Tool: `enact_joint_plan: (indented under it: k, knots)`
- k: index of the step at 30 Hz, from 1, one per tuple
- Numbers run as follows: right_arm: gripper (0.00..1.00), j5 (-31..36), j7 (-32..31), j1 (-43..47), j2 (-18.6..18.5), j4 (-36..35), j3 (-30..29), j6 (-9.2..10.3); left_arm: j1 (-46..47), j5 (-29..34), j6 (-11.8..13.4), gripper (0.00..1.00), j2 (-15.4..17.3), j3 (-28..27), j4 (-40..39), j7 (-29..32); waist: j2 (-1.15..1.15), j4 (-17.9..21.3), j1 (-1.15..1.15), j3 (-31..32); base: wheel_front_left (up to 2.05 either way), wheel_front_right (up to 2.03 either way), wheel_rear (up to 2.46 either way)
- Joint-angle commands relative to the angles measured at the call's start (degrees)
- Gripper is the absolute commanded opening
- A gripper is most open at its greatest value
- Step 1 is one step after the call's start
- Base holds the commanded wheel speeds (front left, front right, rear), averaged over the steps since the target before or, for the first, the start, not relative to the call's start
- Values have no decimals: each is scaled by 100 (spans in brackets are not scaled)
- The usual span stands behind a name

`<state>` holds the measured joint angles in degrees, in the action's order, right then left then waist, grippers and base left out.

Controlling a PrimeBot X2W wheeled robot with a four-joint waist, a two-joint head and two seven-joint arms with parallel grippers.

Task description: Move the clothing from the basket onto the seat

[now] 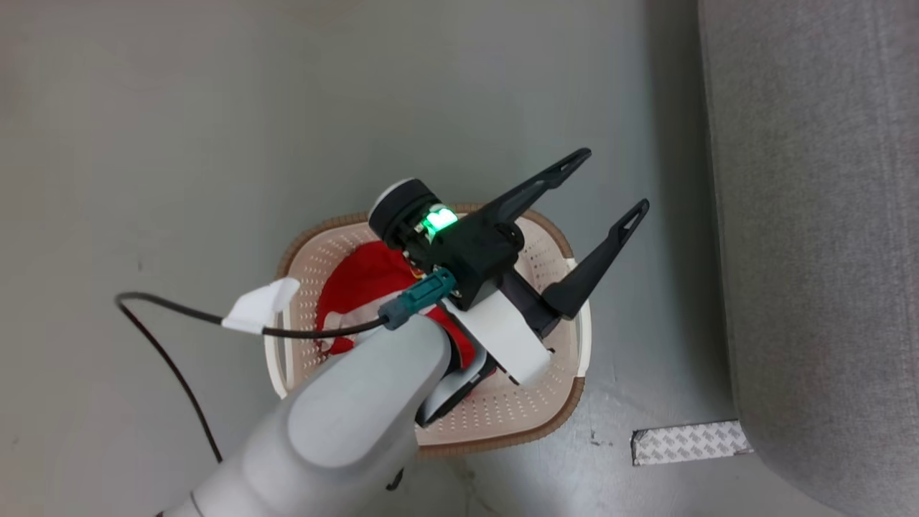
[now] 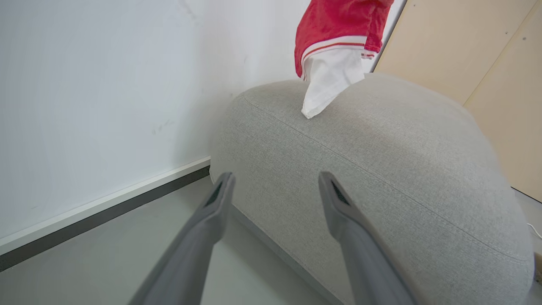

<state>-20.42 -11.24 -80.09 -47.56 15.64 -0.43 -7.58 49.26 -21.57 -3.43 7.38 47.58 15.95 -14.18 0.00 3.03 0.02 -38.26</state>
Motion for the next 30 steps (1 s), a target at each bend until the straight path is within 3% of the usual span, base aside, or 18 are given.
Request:
enact_joint_plan:
  k: [1, 4, 8, 18, 20, 22, 23, 24, 30]
  knots:
    - [0, 53, -19, -76, -52, 104, -34, 17, 67, 49, 3, 100, 44, -9, -39, 3, 0, -4, -2, -112, 0, 0, 0]
    - [0, 237, 13, -67, -136, 461, -106, 16, 129, 37, 38, 100, 66, -22, -136, 62, 0, -22, -2, -279, 0, 0, 0]
    - [0, 336, 204, 409, 87, 1041, -513, 17, 148, 63, 94, 100, 141, -16, -329, 194, 0, -65, -2, -576, 0, 0, 0]
    - [0, 816, 670, 1854, 1073, 2217, -1232, 17, -162, -5, 283, 100, 458, -68, -609, 351, 0, -32, -2, -634, 0, 0, 0]
    - [13, 805, 642, 2063, 1165, 2246, -1231, 17, -229, -53, 324, 100, 500, -77, -630, 362, 0, 16, -2, -554, 0, 0, 0]
    - [40, 804, 590, 2230, 1231, 2218, -1202, 17, -297, -97, 337, 100, 507, -92, -651, 353, 0, 62, -2, -457, 0, 0, 0]
    - [76, 760, 569, 2302, 1263, 2172, -1165, 17, -323, -116, 349, 100, 507, -95, -658, 347, 0, 84, -2, -405, 0, 0, 0]
    - [100, 735, 543, 2359, 1261, 2128, -1138, 17, -344, -137, 360, 100, 506, -99, -665, 343, 0, 106, -2, -356, 0, 0, 0]
    - [100, 457, 620, 2950, 1288, 1738, -839, 17, -511, -296, 401, 100, 479, -127, -621, 248, 0, 245, -2, 49, 0, 0, 0]
